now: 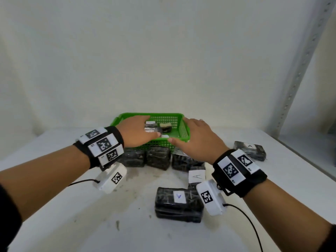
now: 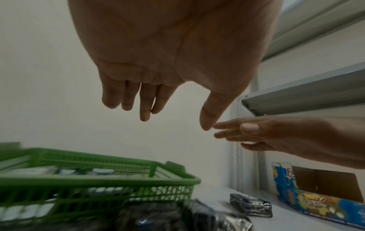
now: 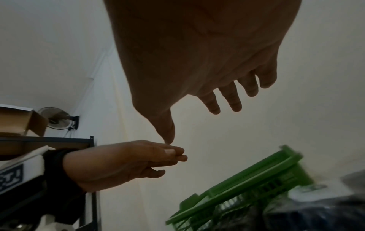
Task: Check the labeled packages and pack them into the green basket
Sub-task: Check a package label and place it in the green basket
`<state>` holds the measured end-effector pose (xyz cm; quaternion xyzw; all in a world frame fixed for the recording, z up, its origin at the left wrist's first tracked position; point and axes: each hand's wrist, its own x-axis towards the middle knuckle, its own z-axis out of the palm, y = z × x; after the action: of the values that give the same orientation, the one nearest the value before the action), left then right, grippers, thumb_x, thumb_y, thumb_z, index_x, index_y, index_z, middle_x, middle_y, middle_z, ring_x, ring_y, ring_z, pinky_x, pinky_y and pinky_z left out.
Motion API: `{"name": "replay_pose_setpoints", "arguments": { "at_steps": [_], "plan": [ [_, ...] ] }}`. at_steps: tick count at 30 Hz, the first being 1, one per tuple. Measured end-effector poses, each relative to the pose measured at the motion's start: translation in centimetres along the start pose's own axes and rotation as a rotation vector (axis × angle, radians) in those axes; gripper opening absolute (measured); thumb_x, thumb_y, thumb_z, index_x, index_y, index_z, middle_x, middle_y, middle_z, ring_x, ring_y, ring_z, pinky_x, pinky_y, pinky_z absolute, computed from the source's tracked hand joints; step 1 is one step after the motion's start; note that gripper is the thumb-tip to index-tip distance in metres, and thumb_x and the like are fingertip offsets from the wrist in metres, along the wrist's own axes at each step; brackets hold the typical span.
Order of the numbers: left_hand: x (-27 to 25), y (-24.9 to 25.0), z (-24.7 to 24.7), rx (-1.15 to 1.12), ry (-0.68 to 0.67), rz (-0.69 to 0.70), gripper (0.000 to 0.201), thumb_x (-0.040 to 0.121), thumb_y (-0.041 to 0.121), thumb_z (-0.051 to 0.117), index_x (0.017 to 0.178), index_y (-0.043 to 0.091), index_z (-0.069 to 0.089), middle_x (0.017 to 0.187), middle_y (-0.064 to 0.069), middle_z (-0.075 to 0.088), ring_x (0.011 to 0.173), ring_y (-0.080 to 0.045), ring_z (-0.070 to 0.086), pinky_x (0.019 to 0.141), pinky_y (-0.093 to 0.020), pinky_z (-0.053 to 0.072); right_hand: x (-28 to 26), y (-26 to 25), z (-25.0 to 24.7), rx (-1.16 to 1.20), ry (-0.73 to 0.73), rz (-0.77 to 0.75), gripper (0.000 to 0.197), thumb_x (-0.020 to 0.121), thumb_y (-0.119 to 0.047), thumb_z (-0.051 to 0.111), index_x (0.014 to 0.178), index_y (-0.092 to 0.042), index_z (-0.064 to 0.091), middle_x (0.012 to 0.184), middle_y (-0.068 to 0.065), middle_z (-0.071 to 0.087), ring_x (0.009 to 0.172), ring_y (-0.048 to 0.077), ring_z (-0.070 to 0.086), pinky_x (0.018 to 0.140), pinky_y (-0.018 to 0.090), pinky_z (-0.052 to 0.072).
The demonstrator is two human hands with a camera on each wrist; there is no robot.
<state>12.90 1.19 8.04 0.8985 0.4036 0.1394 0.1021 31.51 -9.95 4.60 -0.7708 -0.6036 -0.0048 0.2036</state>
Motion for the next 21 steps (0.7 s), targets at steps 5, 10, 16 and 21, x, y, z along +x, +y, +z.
{"name": "replay_pose_setpoints", "arguments": {
  "at_steps": [5, 10, 16, 21],
  "plan": [
    [-2.6, -5.4, 0.0, 0.035, -0.062, -0.095, 0.084, 0.082, 0.067, 0.055, 0.149, 0.021, 0.036, 0.151, -0.003, 0.043, 0.135, -0.023, 0.045, 0.109, -0.034, 0.038, -0.2, -5.6, 2.5, -0.027, -0.058, -0.093, 0.101, 0.088, -0.08, 0.049, 0.164, -0.021, 0.019, 0.169, 0.005, 0.026, 0.156, 0.027, 0.019, 0.126, 0.044, 0.022],
    [-4.3, -8.6, 0.1, 0.019, -0.098, -0.098, 0.058, 0.085, 0.047, 0.067, 0.137, 0.029, 0.05, 0.131, 0.0, 0.062, 0.117, -0.022, 0.058, 0.098, -0.033, 0.047, 0.5, -9.9, 5.9, -0.025, -0.157, -0.14, 0.101, 0.087, -0.076, 0.054, 0.164, -0.019, 0.02, 0.168, 0.007, 0.028, 0.155, 0.03, 0.022, 0.125, 0.048, 0.025],
    [-3.9, -10.4, 1.3, 0.029, -0.155, -0.103, 0.057, 0.084, 0.036, 0.071, 0.135, 0.018, 0.053, 0.13, -0.006, 0.062, 0.117, -0.024, 0.058, 0.097, -0.031, 0.047, 3.8, -12.1, 9.6, -0.042, -0.274, -0.053, 0.093, 0.082, -0.069, 0.063, 0.156, -0.021, 0.035, 0.152, 0.011, 0.046, 0.139, 0.034, 0.045, 0.112, 0.049, 0.044],
    [-2.3, -11.9, 2.9, 0.038, -0.145, -0.091, 0.046, 0.071, 0.034, 0.079, 0.115, 0.025, 0.065, 0.11, 0.0, 0.07, 0.1, -0.021, 0.066, 0.083, -0.029, 0.051, 6.2, -12.4, 11.5, -0.12, -0.334, 0.018, 0.083, 0.083, -0.057, 0.072, 0.149, -0.014, 0.044, 0.145, 0.014, 0.051, 0.13, 0.036, 0.052, 0.107, 0.045, 0.049]
  ]
}}
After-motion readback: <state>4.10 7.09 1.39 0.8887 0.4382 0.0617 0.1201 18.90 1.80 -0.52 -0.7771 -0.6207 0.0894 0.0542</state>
